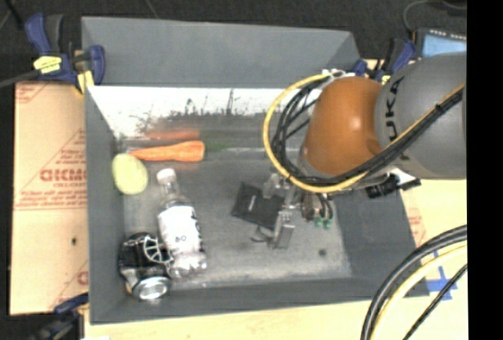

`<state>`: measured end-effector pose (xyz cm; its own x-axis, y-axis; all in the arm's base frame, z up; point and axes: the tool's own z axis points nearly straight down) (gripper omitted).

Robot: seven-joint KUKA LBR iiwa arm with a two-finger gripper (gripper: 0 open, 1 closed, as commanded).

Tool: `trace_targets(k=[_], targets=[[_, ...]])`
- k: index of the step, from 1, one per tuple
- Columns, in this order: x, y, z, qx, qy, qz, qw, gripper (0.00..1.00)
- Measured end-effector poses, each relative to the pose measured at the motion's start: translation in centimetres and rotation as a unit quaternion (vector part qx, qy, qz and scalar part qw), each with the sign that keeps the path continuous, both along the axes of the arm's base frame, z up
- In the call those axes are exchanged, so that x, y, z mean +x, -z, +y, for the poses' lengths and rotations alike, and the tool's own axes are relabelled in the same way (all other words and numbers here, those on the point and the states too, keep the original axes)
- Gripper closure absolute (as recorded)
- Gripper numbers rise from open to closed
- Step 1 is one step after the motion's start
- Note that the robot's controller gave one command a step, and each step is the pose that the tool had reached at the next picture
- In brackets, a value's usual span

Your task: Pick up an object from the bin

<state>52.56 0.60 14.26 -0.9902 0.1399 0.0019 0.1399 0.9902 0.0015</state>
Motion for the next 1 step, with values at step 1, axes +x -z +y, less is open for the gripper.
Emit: trace_targets(k=[1], targets=[[1.44,-0.32,0.74,0.0,0.099,-0.006,0.9951,0.0]])
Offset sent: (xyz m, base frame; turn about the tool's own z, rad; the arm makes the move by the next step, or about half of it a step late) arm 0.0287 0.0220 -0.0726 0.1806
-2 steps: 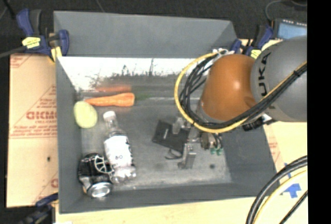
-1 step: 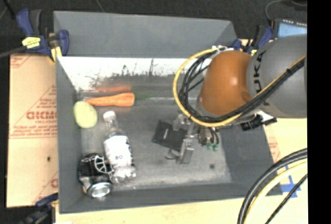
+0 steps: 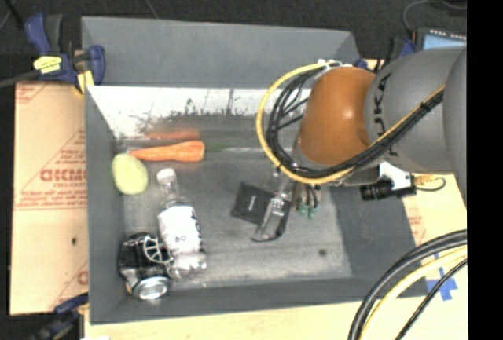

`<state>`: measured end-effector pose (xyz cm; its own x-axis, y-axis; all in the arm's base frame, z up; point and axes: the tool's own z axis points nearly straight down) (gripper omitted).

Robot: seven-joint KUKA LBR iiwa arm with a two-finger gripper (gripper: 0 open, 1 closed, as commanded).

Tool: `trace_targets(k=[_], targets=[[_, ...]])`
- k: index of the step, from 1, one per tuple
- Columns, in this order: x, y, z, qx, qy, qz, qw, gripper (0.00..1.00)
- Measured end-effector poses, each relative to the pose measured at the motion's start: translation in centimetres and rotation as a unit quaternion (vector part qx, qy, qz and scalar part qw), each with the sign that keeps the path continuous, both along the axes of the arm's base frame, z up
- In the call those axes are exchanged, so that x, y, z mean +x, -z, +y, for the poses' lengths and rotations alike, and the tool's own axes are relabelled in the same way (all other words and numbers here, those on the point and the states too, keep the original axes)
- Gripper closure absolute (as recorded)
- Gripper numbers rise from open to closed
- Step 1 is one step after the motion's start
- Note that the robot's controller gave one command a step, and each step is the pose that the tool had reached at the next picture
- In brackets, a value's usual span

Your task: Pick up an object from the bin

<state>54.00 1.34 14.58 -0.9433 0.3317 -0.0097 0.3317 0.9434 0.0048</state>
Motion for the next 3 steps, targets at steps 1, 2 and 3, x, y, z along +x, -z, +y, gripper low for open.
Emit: trace_targets(k=[1,2,3], targets=[[1.5,7.1,1.1,0.0,-0.009,0.0023,1.0,0.0],[-0.5,7.5,0.1,0.001,0.067,-0.0003,0.9977,1.0],[-0.5,7.5,0.2,0.001,0.067,-0.0001,0.9978,1.0]])
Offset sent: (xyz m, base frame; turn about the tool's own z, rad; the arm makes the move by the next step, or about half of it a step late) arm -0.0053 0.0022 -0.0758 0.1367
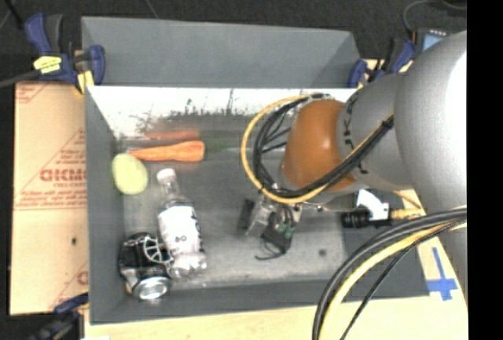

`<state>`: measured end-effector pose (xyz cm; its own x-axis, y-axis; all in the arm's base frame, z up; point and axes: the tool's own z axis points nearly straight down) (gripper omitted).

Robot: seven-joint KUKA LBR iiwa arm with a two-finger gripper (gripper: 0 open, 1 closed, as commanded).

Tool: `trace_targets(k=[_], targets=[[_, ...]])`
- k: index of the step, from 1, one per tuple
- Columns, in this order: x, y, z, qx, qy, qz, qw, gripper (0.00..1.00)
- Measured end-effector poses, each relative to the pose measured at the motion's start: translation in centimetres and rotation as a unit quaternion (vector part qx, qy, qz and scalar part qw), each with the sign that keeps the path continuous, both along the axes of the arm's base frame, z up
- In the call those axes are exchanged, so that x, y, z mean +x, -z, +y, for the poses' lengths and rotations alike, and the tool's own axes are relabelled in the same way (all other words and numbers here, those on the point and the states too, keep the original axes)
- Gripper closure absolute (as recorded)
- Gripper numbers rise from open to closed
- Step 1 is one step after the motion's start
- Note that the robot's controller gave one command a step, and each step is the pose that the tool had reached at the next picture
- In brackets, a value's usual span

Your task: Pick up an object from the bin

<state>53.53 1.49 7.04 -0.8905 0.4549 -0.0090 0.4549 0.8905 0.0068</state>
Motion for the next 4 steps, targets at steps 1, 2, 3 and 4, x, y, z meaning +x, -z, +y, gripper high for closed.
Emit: trace_targets(k=[1,2,3,4], targets=[[0.0,-0.2,0.0,0.0,0.0,-0.0003,1.0,1.0],[0.0,-1.0,0.0,0.0,0.0,0.0,1.0,1.0],[0.0,-1.6,0.0,0.0,-0.001,-0.0014,1.0,1.0],[0.0,-2.1,0.0,0.0,-0.001,-0.0018,1.0,1.0]])
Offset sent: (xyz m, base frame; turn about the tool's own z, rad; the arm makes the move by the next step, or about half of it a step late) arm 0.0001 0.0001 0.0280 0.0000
